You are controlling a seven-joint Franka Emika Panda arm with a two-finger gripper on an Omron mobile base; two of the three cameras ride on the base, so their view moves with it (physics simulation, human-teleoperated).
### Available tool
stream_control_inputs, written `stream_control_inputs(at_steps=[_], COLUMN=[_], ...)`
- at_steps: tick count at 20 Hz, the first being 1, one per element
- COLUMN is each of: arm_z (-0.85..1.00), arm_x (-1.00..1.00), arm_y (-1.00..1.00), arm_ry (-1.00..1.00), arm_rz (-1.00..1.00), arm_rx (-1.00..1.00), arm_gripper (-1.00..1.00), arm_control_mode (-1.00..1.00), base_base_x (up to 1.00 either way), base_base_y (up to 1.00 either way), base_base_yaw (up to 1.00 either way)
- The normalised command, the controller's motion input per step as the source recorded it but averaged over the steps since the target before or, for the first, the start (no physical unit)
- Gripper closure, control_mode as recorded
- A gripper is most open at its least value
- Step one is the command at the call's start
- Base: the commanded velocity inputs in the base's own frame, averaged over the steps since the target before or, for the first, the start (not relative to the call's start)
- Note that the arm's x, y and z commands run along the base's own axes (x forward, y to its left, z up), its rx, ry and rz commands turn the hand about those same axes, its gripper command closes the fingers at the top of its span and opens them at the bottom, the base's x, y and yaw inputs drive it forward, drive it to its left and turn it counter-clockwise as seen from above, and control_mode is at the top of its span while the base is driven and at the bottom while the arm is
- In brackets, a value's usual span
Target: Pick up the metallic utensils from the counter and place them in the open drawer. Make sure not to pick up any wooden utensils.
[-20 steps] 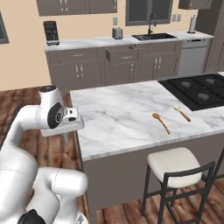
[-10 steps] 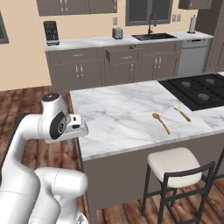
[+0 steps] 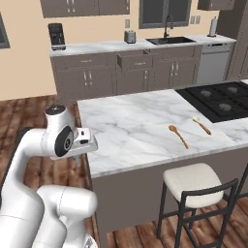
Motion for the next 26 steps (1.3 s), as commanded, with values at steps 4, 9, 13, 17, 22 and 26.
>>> stream_control_inputs(at_steps=[4, 9, 13, 17, 22, 26], arm_z=[0.0, 0.0, 0.0, 0.0, 0.0, 0.0], arm_x=[-0.41, 0.0, 0.0, 0.0, 0.0, 0.0], arm_y=[0.09, 0.0, 0.0, 0.0, 0.0, 0.0], arm_ry=[-0.01, 0.0, 0.0, 0.0, 0.0, 0.0], arm_rz=[0.0, 0.0, 0.0, 0.0, 0.0, 0.0], arm_rx=[0.0, 0.0, 0.0, 0.0, 0.0, 0.0], arm_gripper=[1.0, 1.0, 1.0, 1.0, 1.0, 1.0], arm_control_mode=[-1.0, 1.0, 1.0, 1.0, 1.0, 1.0], base_base_x=[0.0, -0.7, -0.42, 0.04, 0.51, 0.89], base_base_y=[0.0, 0.58, 0.91, 0.97, 0.8, 0.59], base_base_yaw=[0.0, 0.0, 0.0, -0.01, -0.06, -0.06])
